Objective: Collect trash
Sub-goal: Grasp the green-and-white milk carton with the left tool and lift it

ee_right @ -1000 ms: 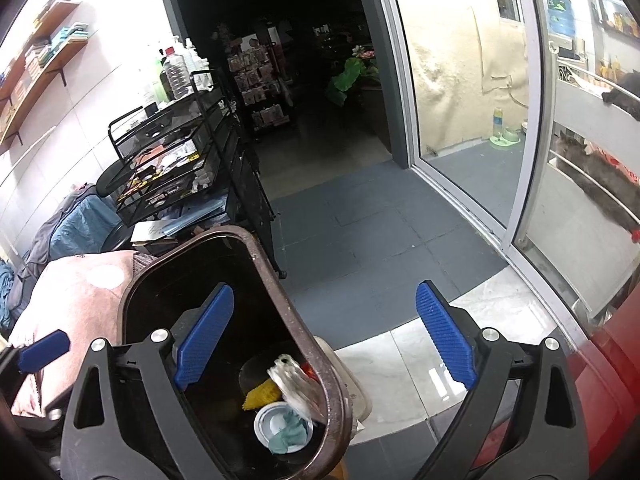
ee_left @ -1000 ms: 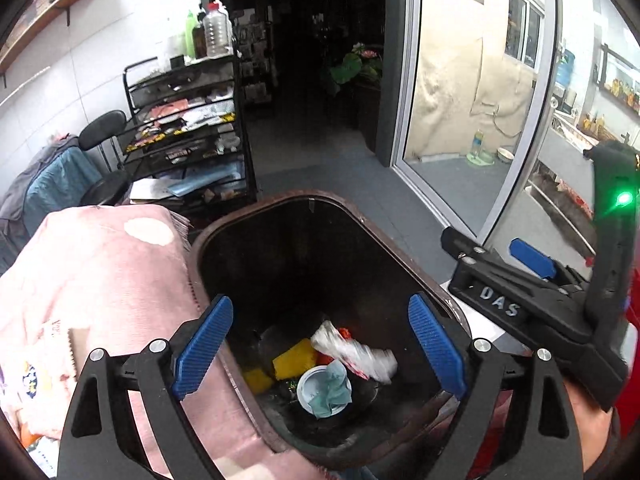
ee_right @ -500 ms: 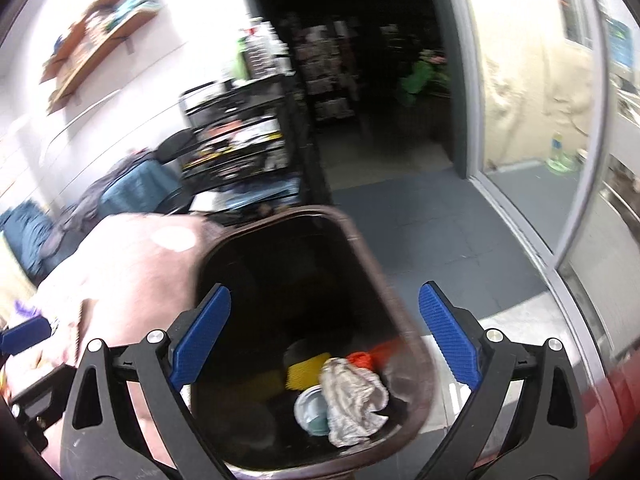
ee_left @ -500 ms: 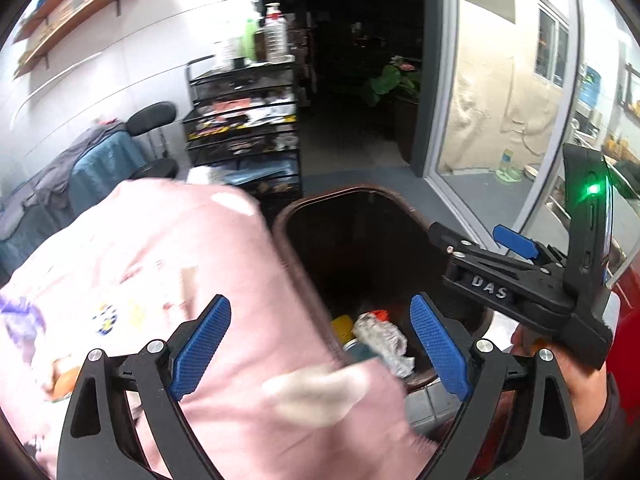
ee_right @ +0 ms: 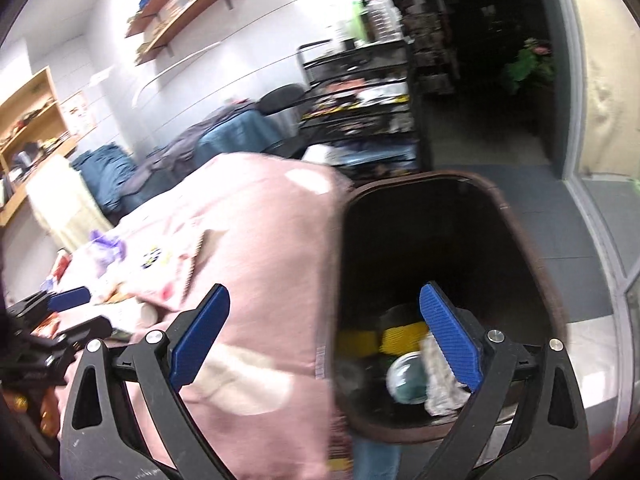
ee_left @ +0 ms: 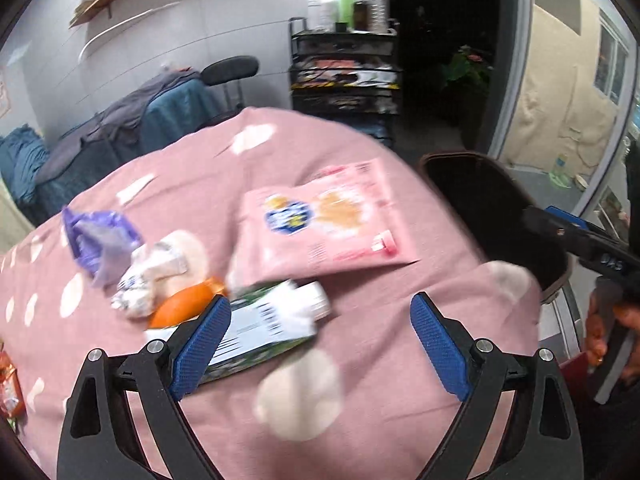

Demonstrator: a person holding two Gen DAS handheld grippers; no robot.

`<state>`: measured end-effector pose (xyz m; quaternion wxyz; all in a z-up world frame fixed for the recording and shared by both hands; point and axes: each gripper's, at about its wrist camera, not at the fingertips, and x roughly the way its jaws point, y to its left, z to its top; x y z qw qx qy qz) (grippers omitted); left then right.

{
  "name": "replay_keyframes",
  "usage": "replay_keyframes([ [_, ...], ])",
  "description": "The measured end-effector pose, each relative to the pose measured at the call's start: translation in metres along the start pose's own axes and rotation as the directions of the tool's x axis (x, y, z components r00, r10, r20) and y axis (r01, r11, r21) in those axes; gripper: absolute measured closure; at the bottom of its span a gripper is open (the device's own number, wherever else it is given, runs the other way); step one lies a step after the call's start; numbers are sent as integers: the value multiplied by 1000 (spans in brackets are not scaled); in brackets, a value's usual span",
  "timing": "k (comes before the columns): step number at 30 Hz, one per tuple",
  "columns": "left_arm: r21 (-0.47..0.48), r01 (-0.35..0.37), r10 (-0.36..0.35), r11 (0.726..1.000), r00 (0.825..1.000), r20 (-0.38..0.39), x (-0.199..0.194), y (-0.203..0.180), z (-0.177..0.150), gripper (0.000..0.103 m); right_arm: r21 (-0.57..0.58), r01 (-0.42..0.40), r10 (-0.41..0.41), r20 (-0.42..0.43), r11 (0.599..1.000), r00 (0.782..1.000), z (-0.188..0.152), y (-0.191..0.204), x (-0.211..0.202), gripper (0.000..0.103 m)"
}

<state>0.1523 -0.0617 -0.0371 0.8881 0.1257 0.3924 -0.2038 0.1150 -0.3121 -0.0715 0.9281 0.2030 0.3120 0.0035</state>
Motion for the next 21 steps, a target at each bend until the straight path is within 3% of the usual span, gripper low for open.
replay_keyframes([
  [3, 1, -37, 37, 999, 999, -24, 4, 20, -10, 15, 1, -69, 69, -35, 998, 997, -3, 15, 8, 8],
  [8, 43, -74, 77, 996, 995, -70, 14, 39, -19, 18, -42, -118, 115, -65, 992, 991, -5, 40, 17, 8],
  [12, 150, -108, 122, 983, 989, -87, 23, 36, -20, 19, -60, -147, 142, -74, 987, 987, -3, 58, 22, 8],
  [16, 312, -153, 194, 938, 975, -106, 35, 27, -21, 18, -88, -155, 148, -82, 984, 986, -2, 71, 26, 8],
  [19, 437, -197, 255, 878, 964, -80, 41, 21, -21, 18, -94, -147, 138, -89, 985, 986, -2, 73, 29, 8],
  [21, 479, -173, 243, 861, 966, -88, 43, 20, -21, 18, -84, -138, 130, -94, 987, 987, -1, 71, 32, 8],
])
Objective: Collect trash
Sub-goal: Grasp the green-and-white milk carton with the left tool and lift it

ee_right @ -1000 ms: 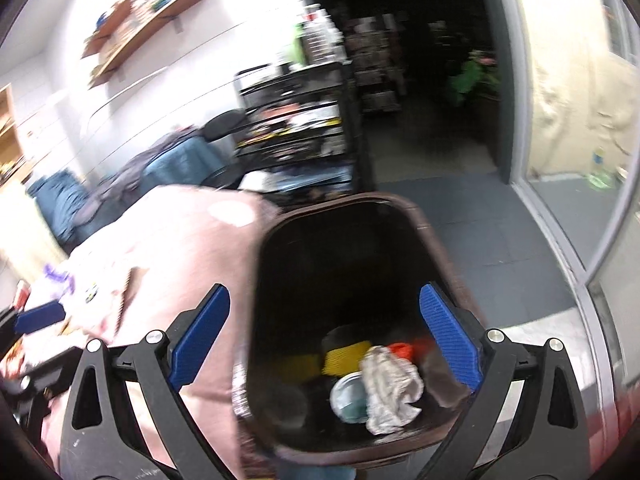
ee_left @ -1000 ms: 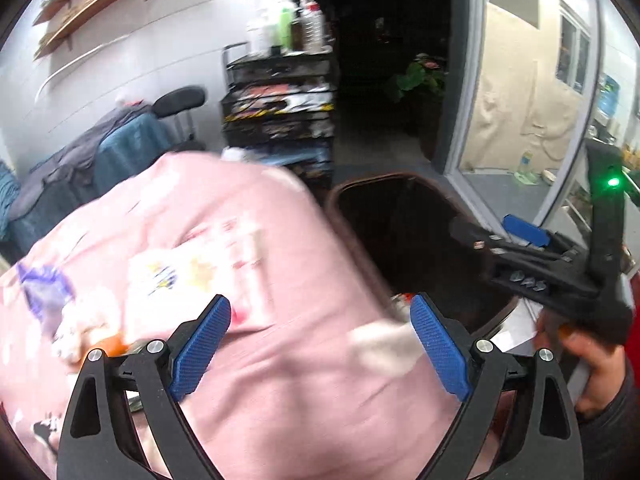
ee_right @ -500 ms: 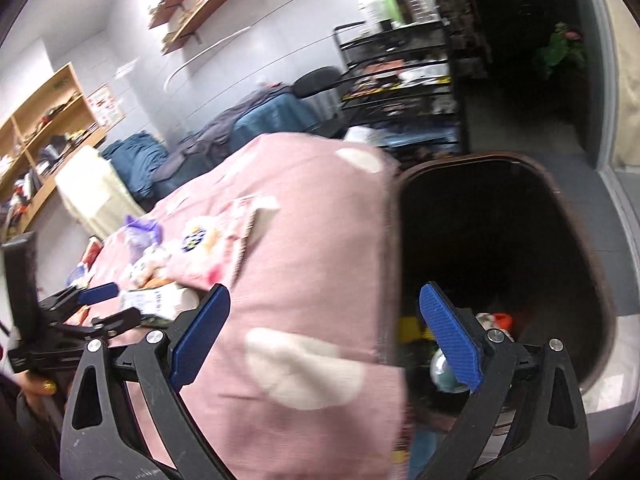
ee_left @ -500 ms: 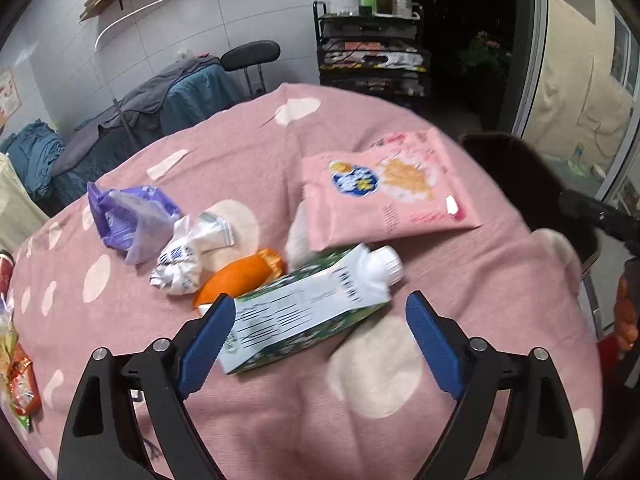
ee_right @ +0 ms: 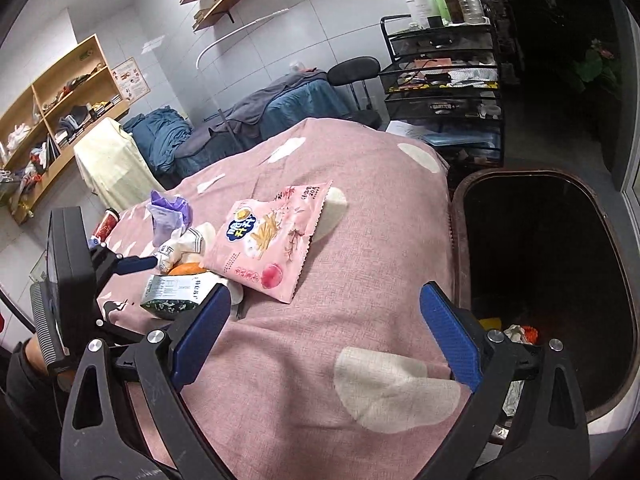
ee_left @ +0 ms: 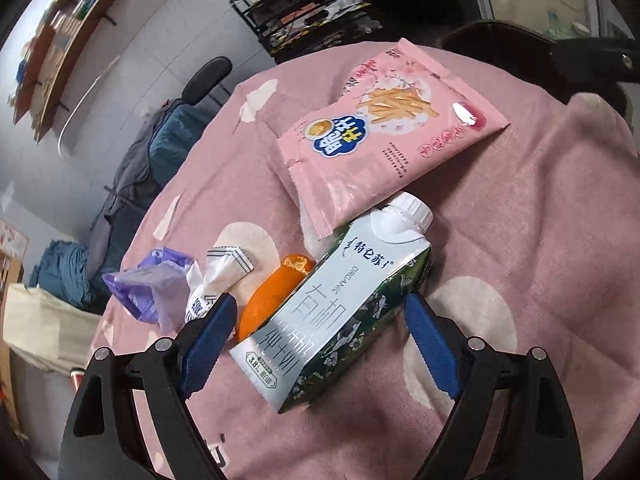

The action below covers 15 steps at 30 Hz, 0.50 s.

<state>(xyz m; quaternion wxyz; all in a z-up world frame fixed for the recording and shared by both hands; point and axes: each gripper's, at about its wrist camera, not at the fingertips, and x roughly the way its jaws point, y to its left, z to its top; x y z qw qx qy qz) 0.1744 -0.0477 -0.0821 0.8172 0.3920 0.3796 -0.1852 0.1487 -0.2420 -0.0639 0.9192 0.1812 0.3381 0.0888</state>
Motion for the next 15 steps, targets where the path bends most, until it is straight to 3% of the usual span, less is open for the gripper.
replay_keyframes([
  [5, 81, 56, -52, 995, 997, -54, 21, -3, 5, 27, 17, 11, -11, -16, 1000, 1000, 1, -3, 5, 8],
  [10, 110, 56, -52, 992, 998, -34, 20, -11, 11, 38, 13, 15, -15, -14, 1000, 1000, 5, -1, 6, 8],
  [15, 25, 20, -21, 999, 999, 38, 3, -6, -1, 46, 4, 5, -5, -19, 1000, 1000, 9, 4, 11, 8],
])
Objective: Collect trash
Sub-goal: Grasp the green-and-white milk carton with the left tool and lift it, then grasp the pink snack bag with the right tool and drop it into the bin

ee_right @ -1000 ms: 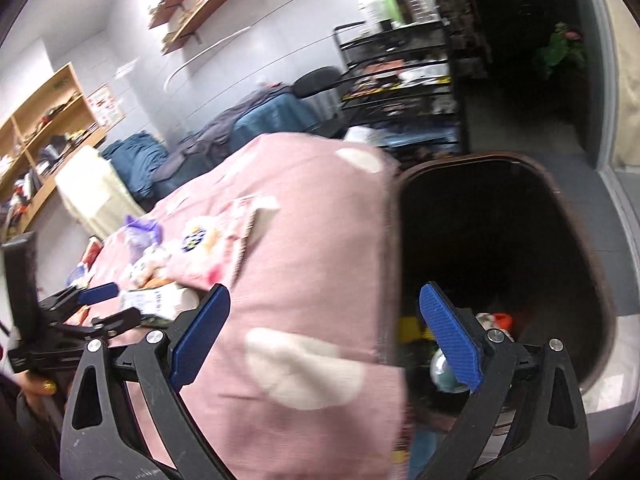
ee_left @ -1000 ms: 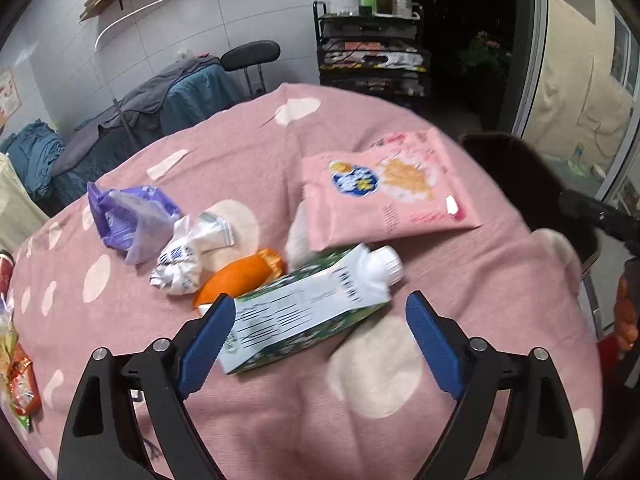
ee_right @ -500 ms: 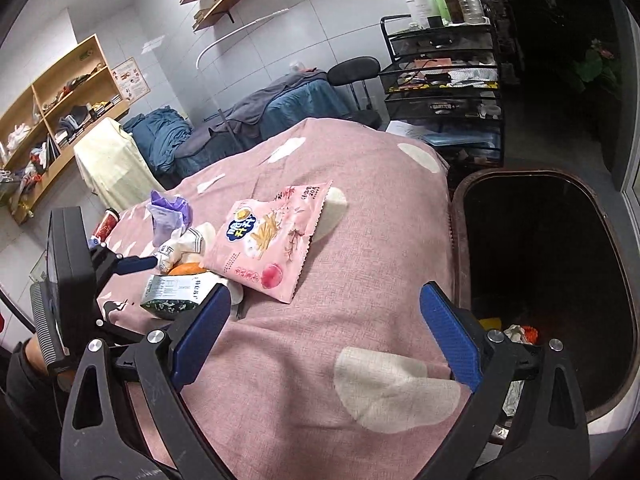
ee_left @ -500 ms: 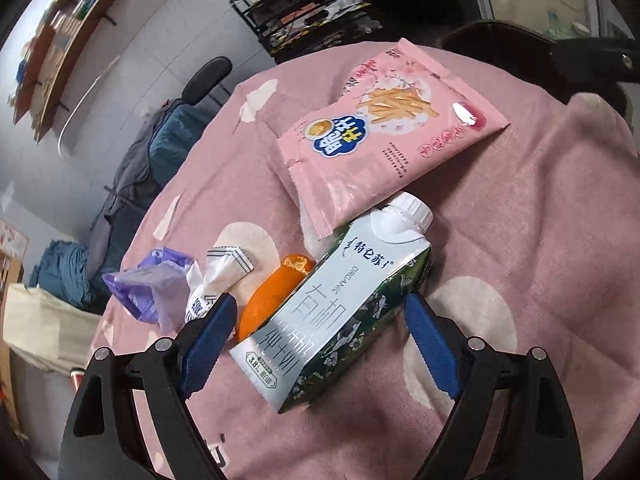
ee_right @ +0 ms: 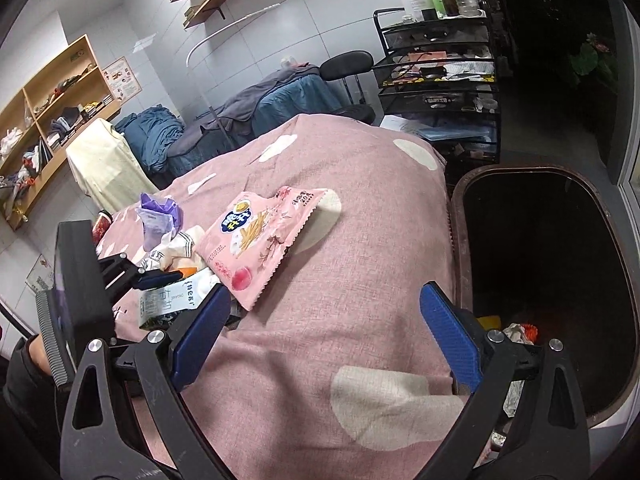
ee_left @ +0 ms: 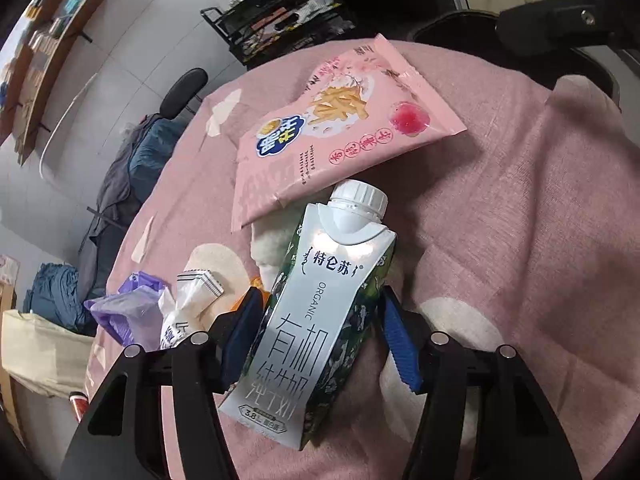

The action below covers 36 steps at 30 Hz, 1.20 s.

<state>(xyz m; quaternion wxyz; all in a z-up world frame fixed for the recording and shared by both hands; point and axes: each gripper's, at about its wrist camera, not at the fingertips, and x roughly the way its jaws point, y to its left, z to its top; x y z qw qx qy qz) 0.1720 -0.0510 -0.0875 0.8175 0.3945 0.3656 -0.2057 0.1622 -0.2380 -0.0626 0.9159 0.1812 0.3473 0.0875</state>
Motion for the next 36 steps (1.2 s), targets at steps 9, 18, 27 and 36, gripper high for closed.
replay_keyframes([
  [9, -318, 68, -24, 946, 990, 141, -46, 35, -21, 50, -19, -80, 80, -39, 997, 996, 11, 23, 19, 15],
  [18, -541, 128, -1, 831, 974, 228, -67, 60, -43, 50, 69, -118, 126, -130, 991, 983, 29, 21, 57, 33],
  [27, -612, 142, 30, 778, 965, 261, -85, 63, -59, 50, 175, -183, 210, -152, 967, 966, 42, 13, 88, 64],
  [36, -655, 164, 33, 738, 960, 277, -92, 63, -65, 50, 167, -228, 248, -107, 959, 963, 41, 17, 77, 94],
])
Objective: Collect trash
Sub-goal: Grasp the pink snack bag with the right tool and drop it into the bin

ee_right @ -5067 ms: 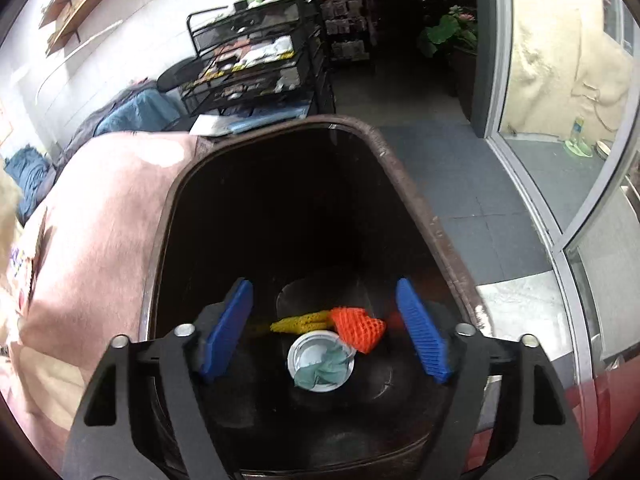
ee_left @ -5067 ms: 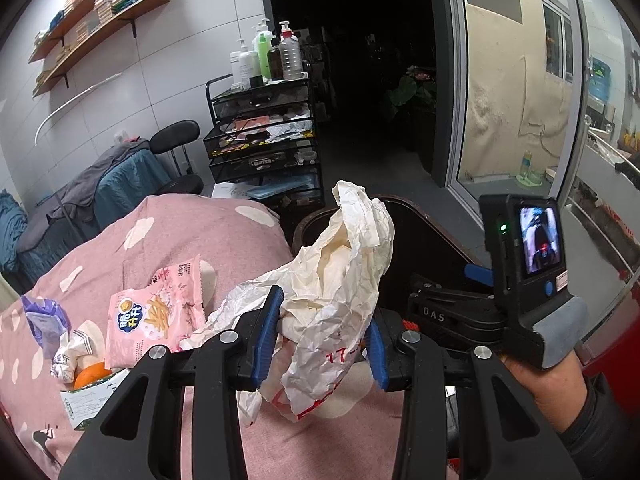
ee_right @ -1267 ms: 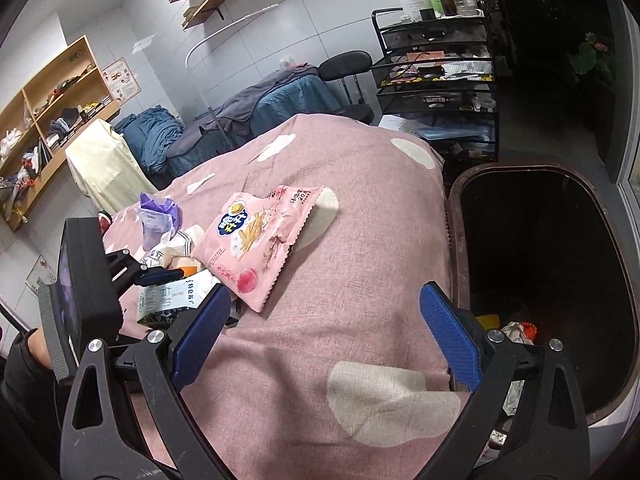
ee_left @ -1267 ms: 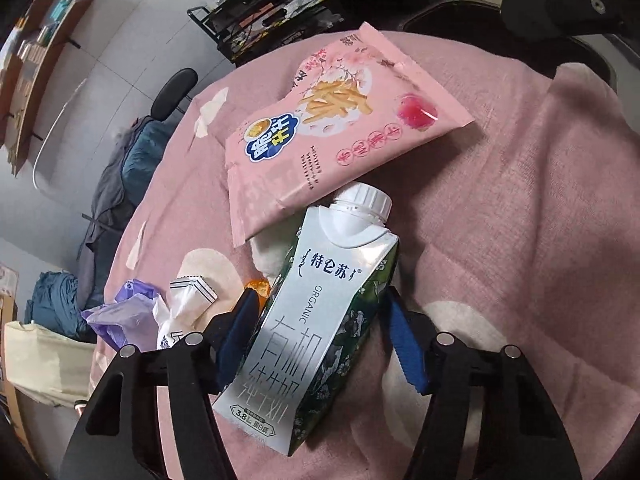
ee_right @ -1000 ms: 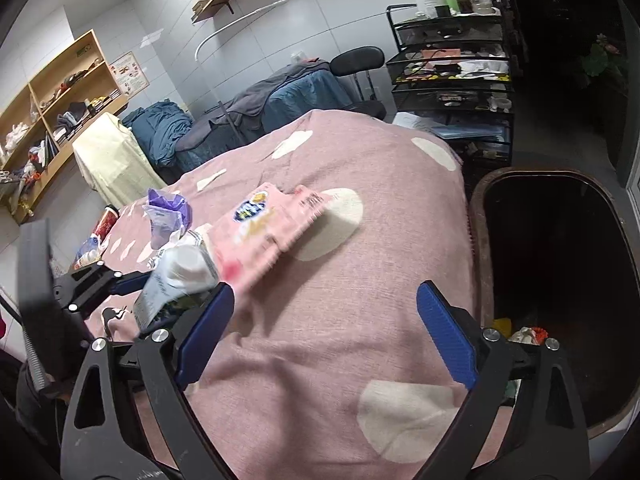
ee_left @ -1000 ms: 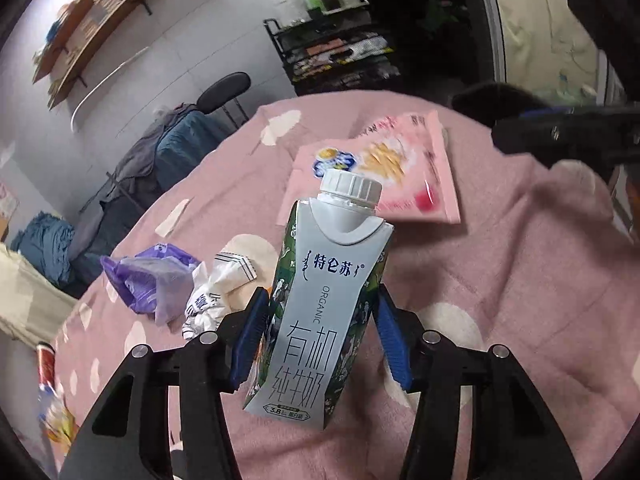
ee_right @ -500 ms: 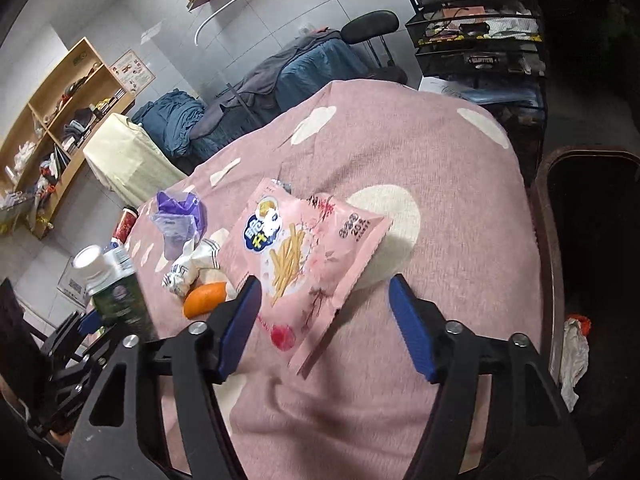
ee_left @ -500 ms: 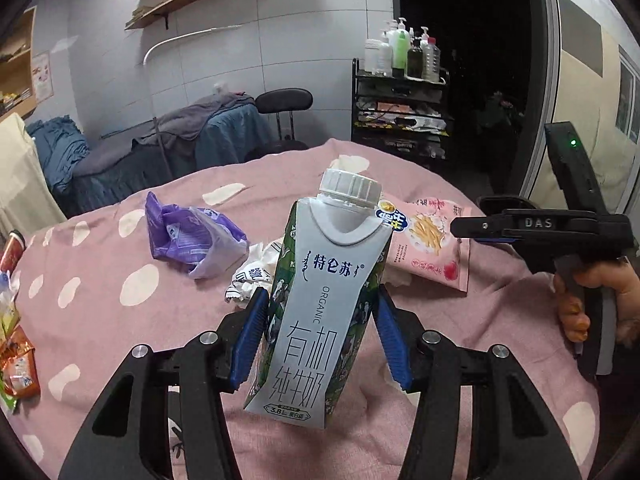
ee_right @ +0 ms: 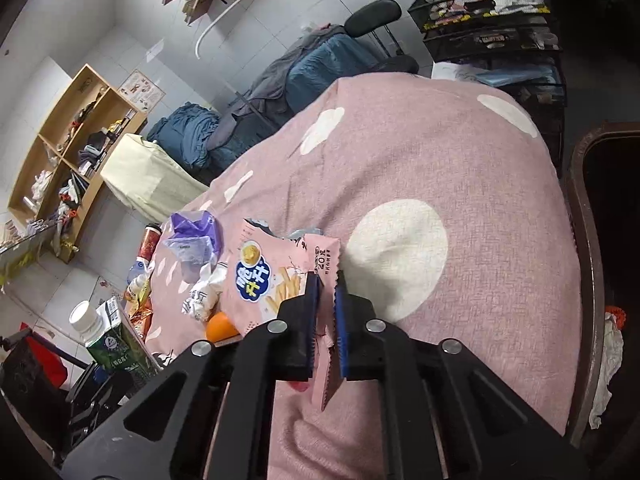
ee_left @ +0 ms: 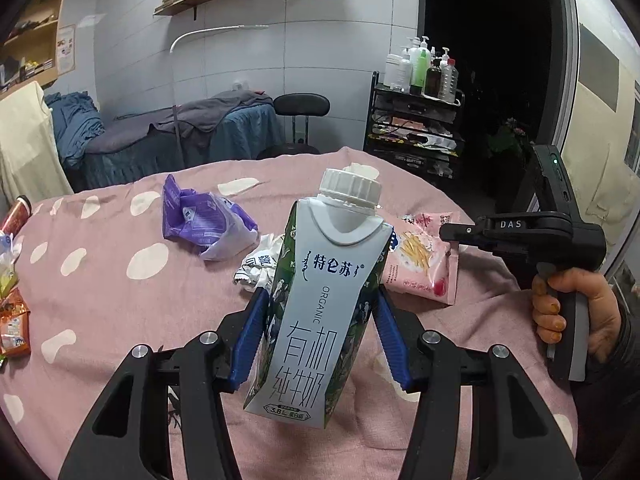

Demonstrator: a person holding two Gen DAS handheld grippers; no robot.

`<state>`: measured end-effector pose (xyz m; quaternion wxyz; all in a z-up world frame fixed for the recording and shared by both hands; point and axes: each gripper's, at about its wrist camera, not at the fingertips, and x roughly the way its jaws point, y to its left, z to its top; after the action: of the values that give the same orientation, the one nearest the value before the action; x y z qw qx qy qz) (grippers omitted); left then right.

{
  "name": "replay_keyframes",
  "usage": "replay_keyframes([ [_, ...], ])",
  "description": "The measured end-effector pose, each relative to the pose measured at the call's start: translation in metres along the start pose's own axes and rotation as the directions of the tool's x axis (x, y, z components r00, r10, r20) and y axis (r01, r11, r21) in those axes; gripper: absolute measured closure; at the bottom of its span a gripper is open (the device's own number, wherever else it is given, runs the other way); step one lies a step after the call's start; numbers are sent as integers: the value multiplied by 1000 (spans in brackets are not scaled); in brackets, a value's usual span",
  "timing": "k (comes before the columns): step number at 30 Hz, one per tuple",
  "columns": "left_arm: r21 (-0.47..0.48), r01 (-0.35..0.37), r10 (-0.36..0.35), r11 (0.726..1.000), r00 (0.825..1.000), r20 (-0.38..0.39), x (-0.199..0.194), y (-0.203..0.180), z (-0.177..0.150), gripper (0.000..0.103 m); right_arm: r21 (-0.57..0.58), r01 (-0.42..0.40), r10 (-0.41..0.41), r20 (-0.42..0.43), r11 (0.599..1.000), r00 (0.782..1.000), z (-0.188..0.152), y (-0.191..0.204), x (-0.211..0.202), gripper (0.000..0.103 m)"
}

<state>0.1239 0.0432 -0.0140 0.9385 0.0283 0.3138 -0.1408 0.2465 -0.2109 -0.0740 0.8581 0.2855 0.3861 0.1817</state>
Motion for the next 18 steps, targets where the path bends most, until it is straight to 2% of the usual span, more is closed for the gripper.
replay_keyframes([
  [8, -57, 45, -42, 997, 998, 47, -13, -3, 7, 50, -104, 58, -42, 146, 993, 988, -12, 26, -51, 96],
  [18, -15, 105, -103, 994, 991, 87, -20, -41, 16, 50, -150, 152, -98, 319, 977, 943, -21, 28, -120, 97],
])
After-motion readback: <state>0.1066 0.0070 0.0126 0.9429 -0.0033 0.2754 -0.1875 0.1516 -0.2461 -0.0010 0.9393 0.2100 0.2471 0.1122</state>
